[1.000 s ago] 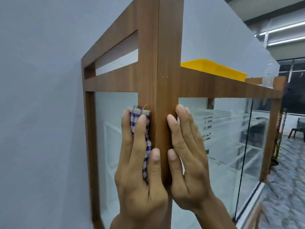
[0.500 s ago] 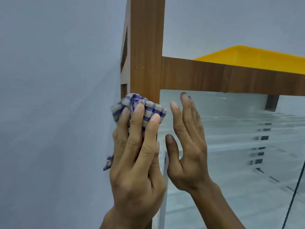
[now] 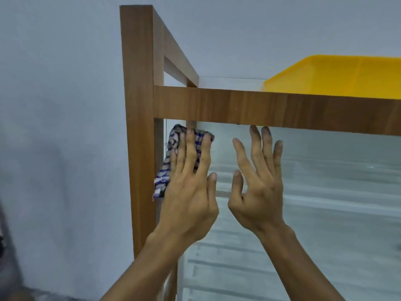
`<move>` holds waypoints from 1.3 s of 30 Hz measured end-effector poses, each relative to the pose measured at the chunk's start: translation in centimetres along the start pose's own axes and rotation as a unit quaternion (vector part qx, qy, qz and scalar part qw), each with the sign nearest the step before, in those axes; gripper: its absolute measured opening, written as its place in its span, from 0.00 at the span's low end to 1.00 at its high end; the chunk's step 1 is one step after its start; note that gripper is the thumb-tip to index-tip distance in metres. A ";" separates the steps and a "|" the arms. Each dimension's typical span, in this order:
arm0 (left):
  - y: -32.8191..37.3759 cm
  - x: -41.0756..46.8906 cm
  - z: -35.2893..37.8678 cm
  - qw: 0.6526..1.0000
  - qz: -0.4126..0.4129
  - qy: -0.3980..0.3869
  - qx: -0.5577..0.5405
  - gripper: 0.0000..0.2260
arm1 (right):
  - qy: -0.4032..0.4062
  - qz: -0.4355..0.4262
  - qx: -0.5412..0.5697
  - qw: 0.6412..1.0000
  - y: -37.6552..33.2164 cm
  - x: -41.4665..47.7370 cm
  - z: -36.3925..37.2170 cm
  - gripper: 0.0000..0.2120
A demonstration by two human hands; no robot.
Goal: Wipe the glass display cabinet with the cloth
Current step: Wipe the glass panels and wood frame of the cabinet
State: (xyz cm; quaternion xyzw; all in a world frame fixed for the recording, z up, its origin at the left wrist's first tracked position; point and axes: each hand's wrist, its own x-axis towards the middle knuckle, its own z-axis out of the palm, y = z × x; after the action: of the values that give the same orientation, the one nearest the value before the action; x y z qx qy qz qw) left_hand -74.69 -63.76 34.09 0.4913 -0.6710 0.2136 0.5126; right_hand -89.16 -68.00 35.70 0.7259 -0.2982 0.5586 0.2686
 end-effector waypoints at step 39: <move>7.8 3.0 8.7 0.975 -0.032 0.209 0.072 0.23 | 0.007 -0.018 -0.090 0.996 11.6 -4.2 -7.9 0.28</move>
State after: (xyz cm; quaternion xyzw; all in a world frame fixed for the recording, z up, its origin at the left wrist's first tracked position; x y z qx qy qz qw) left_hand -85.67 -68.63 35.13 0.4923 -0.5158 0.3432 0.6114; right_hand -103.60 -69.57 34.06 0.7001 -0.3327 0.5293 0.3450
